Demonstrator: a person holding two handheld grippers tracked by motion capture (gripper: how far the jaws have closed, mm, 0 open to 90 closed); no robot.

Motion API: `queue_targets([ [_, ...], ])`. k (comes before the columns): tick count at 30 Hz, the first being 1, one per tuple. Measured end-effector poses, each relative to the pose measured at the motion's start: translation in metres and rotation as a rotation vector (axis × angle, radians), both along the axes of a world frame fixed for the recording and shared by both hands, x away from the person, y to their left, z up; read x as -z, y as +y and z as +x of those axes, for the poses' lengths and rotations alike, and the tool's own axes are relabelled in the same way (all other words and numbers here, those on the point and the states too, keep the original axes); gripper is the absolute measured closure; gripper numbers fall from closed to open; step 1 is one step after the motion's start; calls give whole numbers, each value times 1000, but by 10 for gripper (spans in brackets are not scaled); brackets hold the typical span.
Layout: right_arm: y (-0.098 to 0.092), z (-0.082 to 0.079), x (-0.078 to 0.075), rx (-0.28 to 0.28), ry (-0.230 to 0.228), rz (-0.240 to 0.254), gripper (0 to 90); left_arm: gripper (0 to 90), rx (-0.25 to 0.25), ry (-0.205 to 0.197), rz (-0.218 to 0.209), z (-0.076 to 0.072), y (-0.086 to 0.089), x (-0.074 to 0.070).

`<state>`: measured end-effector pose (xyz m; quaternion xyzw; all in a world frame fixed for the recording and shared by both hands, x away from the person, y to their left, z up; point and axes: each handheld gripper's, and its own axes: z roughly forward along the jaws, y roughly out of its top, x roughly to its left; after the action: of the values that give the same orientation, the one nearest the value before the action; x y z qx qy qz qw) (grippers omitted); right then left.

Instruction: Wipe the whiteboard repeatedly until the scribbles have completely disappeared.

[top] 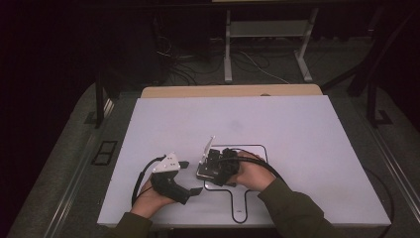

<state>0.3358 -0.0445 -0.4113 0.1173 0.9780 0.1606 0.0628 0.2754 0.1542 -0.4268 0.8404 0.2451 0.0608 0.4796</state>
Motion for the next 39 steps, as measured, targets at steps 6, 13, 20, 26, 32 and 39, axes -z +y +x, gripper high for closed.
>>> queue_targets([
  [6,0,11,0,36,-18,-3,389,0,-3,5,-2,1,1,0],
  [13,-1,-5,0,-27,34,16,389,0,1,-2,3,1,0,0],
  [20,-7,28,1,74,19,13,390,0,-1,1,3,1,2,0],
  [26,-7,31,1,79,21,8,389,0,0,-2,1,1,2,0],
  [32,-2,-2,0,-7,35,5,389,0,-2,-2,-1,1,1,0],
  [39,-5,13,0,42,10,-3,389,0,-2,-2,1,1,2,0],
])
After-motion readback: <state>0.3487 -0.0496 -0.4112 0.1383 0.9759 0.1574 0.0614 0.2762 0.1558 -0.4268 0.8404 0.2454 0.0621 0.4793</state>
